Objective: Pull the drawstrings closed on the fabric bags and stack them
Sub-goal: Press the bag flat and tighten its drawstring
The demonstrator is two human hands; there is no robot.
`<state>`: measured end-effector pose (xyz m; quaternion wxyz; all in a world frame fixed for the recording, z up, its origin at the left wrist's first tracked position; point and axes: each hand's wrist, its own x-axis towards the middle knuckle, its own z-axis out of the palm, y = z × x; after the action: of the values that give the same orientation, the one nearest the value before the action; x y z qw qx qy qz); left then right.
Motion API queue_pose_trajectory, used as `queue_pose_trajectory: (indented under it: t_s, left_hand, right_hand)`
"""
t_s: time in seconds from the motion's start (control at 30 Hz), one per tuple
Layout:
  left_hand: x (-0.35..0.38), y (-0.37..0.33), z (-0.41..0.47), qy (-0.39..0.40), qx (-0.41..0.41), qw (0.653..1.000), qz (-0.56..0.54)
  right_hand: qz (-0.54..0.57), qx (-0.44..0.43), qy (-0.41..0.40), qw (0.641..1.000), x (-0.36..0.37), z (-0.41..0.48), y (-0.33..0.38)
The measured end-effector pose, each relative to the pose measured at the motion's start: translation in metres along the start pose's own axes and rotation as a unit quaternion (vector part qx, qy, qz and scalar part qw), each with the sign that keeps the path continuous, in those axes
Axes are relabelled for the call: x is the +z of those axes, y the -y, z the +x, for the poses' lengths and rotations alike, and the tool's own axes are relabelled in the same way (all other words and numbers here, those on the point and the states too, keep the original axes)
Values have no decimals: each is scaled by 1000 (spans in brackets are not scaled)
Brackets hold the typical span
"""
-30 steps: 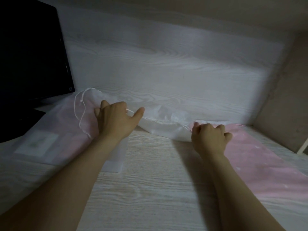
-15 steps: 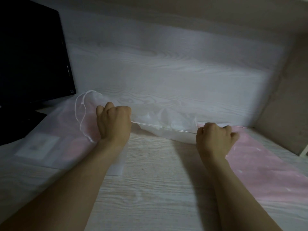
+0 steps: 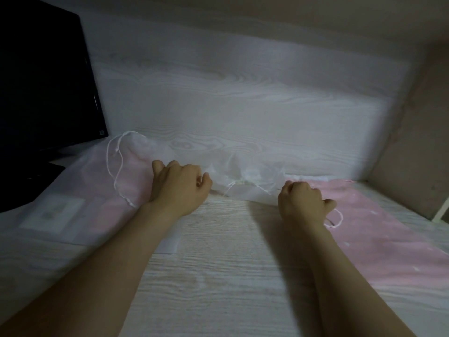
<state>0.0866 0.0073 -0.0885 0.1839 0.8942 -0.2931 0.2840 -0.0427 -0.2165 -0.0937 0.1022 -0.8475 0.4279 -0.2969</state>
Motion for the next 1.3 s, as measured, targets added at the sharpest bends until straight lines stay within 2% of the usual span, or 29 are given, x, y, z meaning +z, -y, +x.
queue_pose_trajectory:
  t_s: [0.07,0.13,0.27,0.4,0.57,0.73,0.87,1.0,1.13,1.3]
  left_hand:
    - [-1,0,-2,25,-1,1000,6]
    - [-3,-1,-2,17,-7,1000,6]
    - [-5,-13,-4,21,-22,999,-14]
    - [-5,-33,-11,36,-8,999,11]
    - [-5,-50,-14,14,-17,1000,20]
    - [-4,-53,-19,13,-36,998,-57]
    - [-6,-58,-21,12,-45,995,-83]
    - [-4,-56,-19,-10,-47,990,-135]
    - [-10,-58,-16,-111,-21,976,-184]
    - [-17,-56,-17,-211,22,962,-173]
  right_hand:
    - [-21,-10,37,999,-2,-3,-1]
    - [-26,-24,44,998,-5,-5,1]
    - [36,-62,16,997,-11,-11,9]
    - [81,-135,22,987,-12,-19,18]
    - [146,-181,-30,972,-3,-18,23]
    - [224,-223,-19,949,-3,-18,24]
    - [221,-288,-11,932,-11,-31,30]
    - [179,-235,-53,954,-17,-34,30]
    - [119,-126,-102,980,-24,-28,27]
    - [86,-168,-173,967,-21,-23,24]
